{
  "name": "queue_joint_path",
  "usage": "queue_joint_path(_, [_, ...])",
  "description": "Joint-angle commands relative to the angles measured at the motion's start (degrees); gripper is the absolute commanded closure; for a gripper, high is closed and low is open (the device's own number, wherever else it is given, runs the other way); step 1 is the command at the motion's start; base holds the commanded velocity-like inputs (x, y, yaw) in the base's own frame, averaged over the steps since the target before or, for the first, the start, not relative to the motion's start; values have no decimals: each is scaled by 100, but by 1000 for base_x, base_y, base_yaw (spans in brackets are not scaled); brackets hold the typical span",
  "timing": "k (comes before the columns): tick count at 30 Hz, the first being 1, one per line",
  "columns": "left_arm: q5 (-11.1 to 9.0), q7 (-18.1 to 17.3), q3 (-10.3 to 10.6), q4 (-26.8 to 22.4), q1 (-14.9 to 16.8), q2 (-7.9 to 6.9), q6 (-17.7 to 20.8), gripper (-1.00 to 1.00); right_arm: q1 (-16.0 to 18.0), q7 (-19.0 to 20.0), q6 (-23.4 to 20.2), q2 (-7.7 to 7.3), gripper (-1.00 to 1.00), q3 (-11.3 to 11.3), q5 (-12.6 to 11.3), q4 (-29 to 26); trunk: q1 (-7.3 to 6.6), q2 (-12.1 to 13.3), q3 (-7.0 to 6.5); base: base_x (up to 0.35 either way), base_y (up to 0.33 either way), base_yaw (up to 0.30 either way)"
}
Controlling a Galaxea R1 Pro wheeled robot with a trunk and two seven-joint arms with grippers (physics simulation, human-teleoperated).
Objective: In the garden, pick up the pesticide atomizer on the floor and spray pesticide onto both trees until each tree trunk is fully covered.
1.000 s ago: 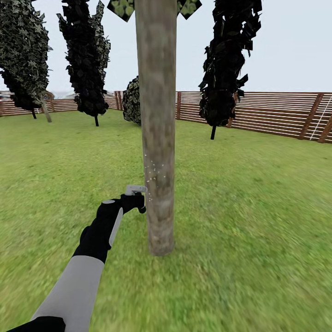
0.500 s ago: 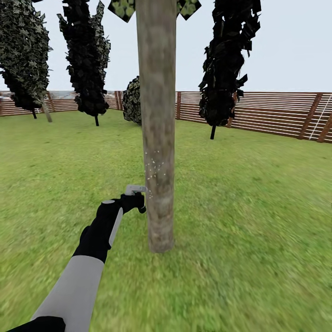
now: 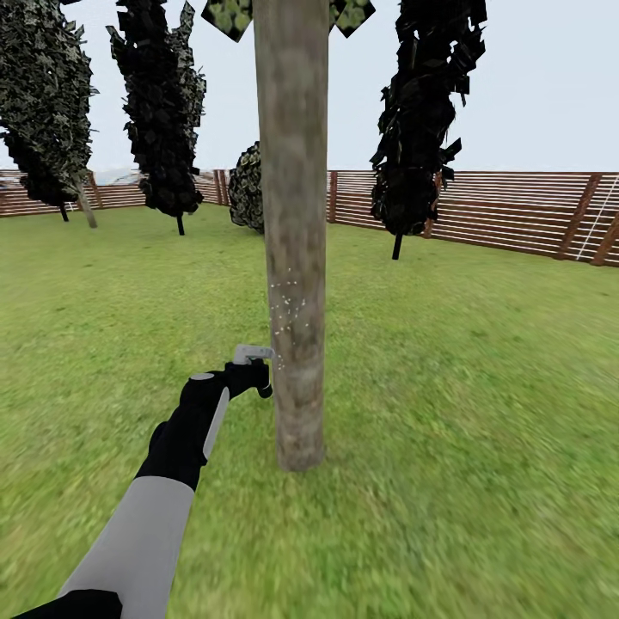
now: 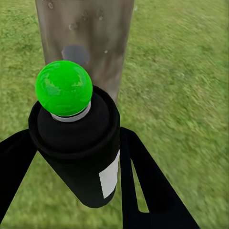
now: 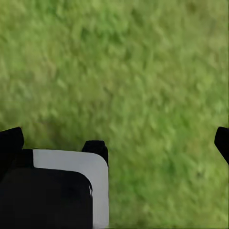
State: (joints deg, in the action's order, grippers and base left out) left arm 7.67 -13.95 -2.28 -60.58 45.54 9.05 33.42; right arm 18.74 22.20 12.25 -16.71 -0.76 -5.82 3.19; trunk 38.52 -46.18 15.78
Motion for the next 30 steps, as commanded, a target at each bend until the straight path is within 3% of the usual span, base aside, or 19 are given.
queue_joint_path(1, [7,16,1,-2,0,0,-2,100,-15,-3,17,40,-100,7,-3,-1,0,0,0,0,0,0])
queue_joint_path(5, [7,16,2,5,2,0,-2,100,-104,-17,82,174,-100,0,8,-3,0,0,0,114,0,0])
queue_joint_path(12, [7,12,0,-9,1,0,-2,100,-149,-117,93,194,-100,-3,2,-3,0,0,0,63,0,0])
queue_joint_path(14, [7,8,0,2,3,0,5,100,-152,-303,93,200,-100,-8,2,-3,0,0,0,-80,0,0])
queue_joint_path(21, [15,14,46,13,5,17,12,100,-157,-380,93,203,-100,-11,2,-3,0,0,0,-101,0,0])
queue_joint_path(22, [15,14,55,-5,9,28,88,100,-156,-381,93,203,-100,-11,2,-3,0,0,0,-12,0,0])
queue_joint_path(23, [10,18,59,-38,137,48,752,100,-158,-382,93,203,-100,-12,2,-3,0,0,0,-5,0,0])
queue_joint_path(25, [8,20,55,-95,390,51,1362,100,-159,-383,93,203,-100,-12,2,-3,0,0,0,-3,0,0])
queue_joint_path(28, [14,16,53,-37,1030,56,1733,100,-160,-383,93,203,-100,-12,2,-3,0,0,0,0,0,0])
queue_joint_path(30, [15,16,53,5,1288,59,1798,100,-160,-385,93,203,-100,-12,4,-3,0,0,0,0,0,0])
